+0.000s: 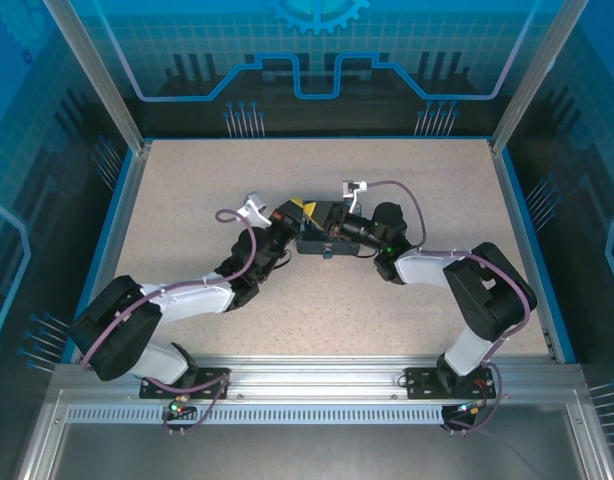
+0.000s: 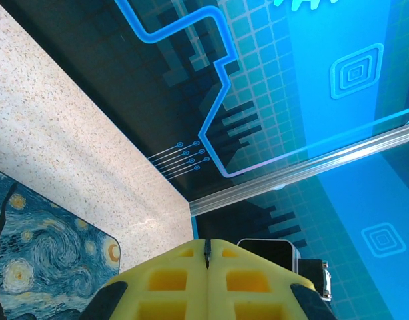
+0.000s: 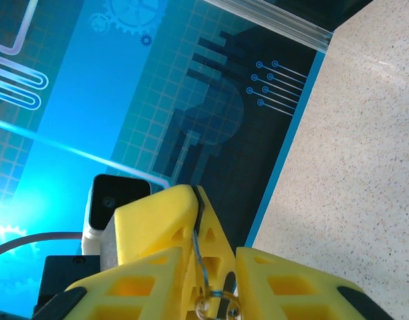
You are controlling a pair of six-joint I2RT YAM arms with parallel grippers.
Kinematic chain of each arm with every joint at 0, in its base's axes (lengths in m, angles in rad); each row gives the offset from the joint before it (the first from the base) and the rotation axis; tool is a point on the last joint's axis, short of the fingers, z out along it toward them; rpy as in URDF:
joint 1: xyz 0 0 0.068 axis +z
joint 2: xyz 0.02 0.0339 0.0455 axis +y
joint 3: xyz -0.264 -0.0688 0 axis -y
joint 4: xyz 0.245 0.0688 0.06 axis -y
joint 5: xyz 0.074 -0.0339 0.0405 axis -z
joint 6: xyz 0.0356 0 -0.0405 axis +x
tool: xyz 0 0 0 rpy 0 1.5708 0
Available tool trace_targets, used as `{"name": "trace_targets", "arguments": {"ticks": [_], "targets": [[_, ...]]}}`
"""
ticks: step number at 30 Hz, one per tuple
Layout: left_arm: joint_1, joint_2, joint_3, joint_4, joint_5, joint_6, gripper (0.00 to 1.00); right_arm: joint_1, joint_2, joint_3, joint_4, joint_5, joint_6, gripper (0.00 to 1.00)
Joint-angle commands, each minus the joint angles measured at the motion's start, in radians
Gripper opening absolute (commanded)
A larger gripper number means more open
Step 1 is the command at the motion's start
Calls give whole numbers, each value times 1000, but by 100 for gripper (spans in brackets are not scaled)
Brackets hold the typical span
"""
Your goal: Unlock a padlock with a key
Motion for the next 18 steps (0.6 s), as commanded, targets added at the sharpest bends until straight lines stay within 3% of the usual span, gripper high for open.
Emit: {"name": "trace_targets", "arguments": {"ticks": [1, 12, 18], "targets": [[-8, 9, 29, 44, -33, -11, 0, 18, 10, 27, 46, 7, -5, 22], [-9, 3, 29, 44, -40, -1, 0, 17, 9, 3, 44, 9, -9, 1], [-8, -21, 11, 37, -45, 4, 0, -7, 0, -19, 38, 15, -11, 0]]}}
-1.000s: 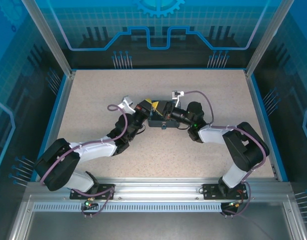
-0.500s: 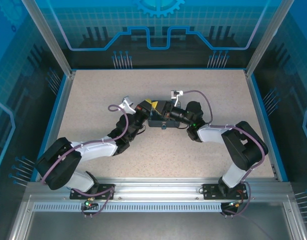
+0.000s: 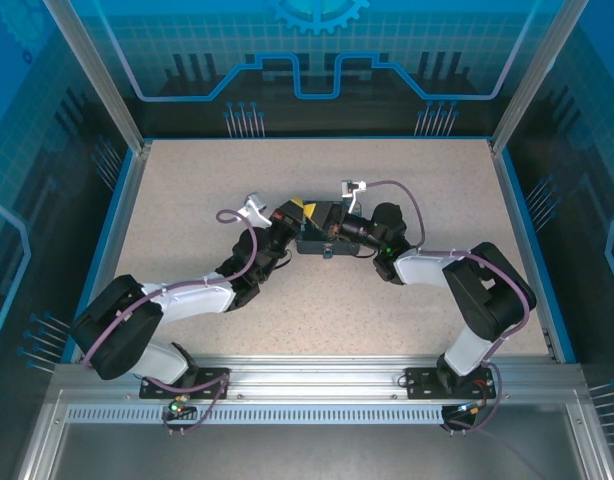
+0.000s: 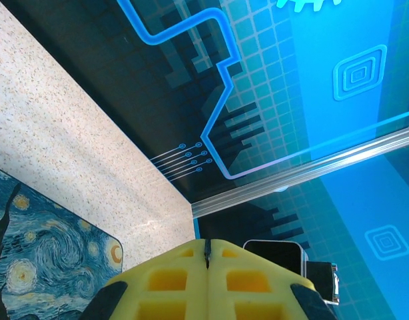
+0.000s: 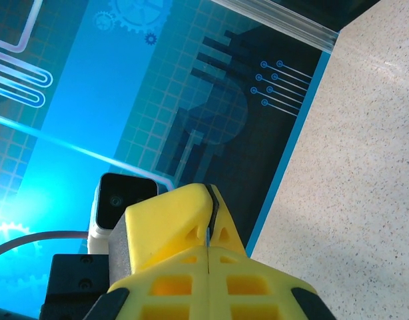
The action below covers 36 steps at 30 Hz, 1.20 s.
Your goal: Unlock a padlock with a key
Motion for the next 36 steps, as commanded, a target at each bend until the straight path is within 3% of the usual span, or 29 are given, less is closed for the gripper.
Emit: {"name": "trace_targets", "arguments": {"ticks": [1, 5, 9, 12, 21, 27, 36], "targets": [[-6, -29, 6, 38, -30, 5, 0, -16, -1, -19, 25, 8, -10, 0], [-6, -46, 3, 32, -1, 16, 0, -31, -1, -17, 27, -19, -15, 0], [17, -75, 16, -28, 88, 17, 31, -53, -18, -20, -1, -66, -35, 0], [71, -111, 44, -157, 213, -1, 41, -74, -41, -26, -34, -107, -55, 0], [263, -72, 189, -402, 769, 63, 46, -123, -109, -37, -141, -211, -91, 0], [266, -37, 222, -428, 924, 143, 44, -133, -110, -29, -140, -251, -48, 0], [262, 8, 170, -276, 949, 59, 35, -134, -65, -13, -71, -247, 26, 0]]}}
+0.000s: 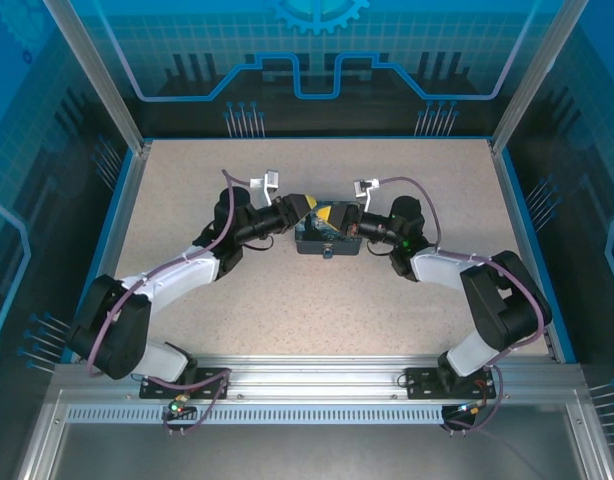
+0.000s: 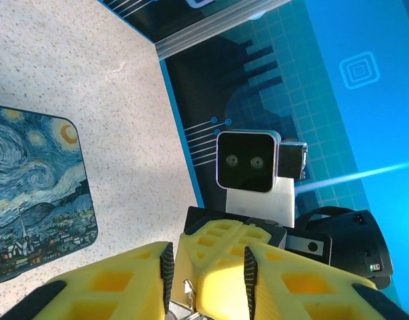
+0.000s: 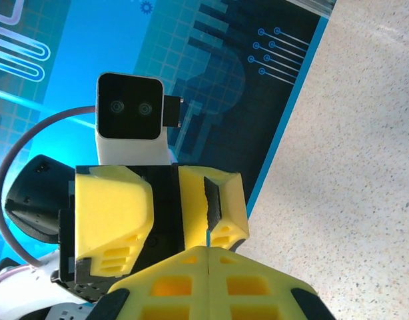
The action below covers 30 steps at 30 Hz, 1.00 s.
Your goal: Unlock a padlock with a key
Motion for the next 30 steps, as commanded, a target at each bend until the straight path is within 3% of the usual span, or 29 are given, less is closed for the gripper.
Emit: {"name": "trace_targets", "arguments": {"ticks": [1, 13, 17, 23, 28, 29, 30], "targets": [[-3, 17, -17, 83, 46, -25, 35, -14, 23, 19, 45, -17, 38, 0], [-30, 56, -13, 126, 36, -41, 26, -12, 30, 30, 28, -1, 37, 0], [-36, 63, -20, 139, 26, -47, 20, -14, 31, 34, 22, 0, 38, 0], [-37, 65, -31, 162, 4, -59, 1, -13, 35, 36, 17, 1, 35, 0], [-38, 65, -42, 178, -18, -70, 0, -13, 34, 34, 16, 0, 35, 0], [-39, 64, -47, 184, -27, -71, 0, -13, 31, 34, 13, 1, 34, 6], [-40, 60, -54, 186, -41, -75, 0, -14, 28, 29, 13, 2, 35, 20]]}}
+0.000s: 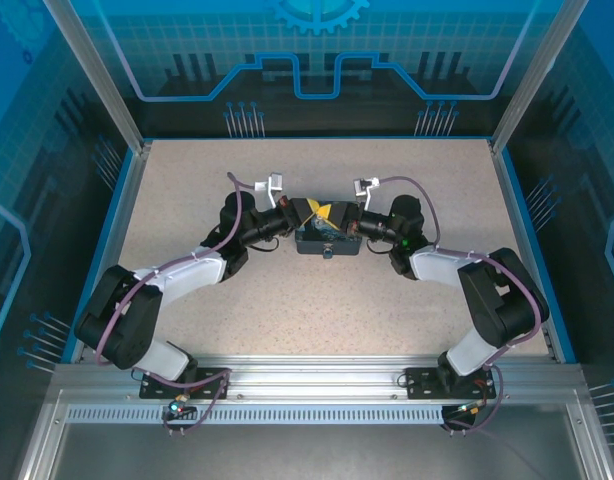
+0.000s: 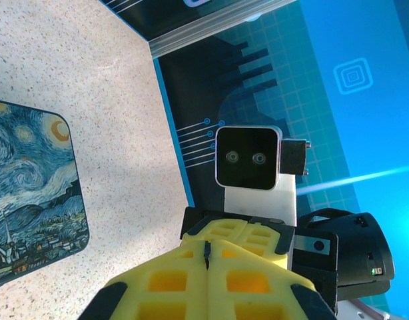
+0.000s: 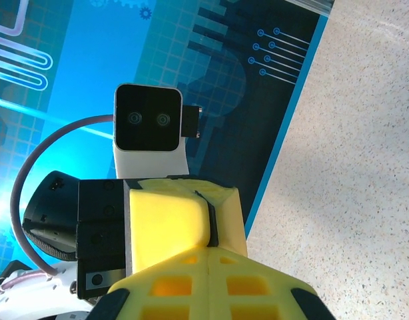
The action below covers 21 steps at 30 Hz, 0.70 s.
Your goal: Unlock a padlock with a key
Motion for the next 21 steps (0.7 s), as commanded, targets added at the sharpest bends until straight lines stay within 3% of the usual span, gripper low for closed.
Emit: {"name": "trace_targets", "arguments": {"ticks": [1, 3, 5, 13, 21], "targets": [[-17, -5, -34, 64, -37, -16, 0, -11, 2, 10, -3, 13, 0, 35], [-20, -19, -49, 65, -77, -24, 0, -16, -19, -8, -5, 35, 1, 53], [-26, -37, -65, 66, -117, -27, 0, -17, -36, -21, -10, 56, 2, 57], [-56, -69, -103, 91, -250, -59, 0, 11, -70, -45, -3, 147, 4, 59], [-82, -84, -150, 137, -370, -99, 0, 56, -23, -36, 73, 204, 33, 51]]}}
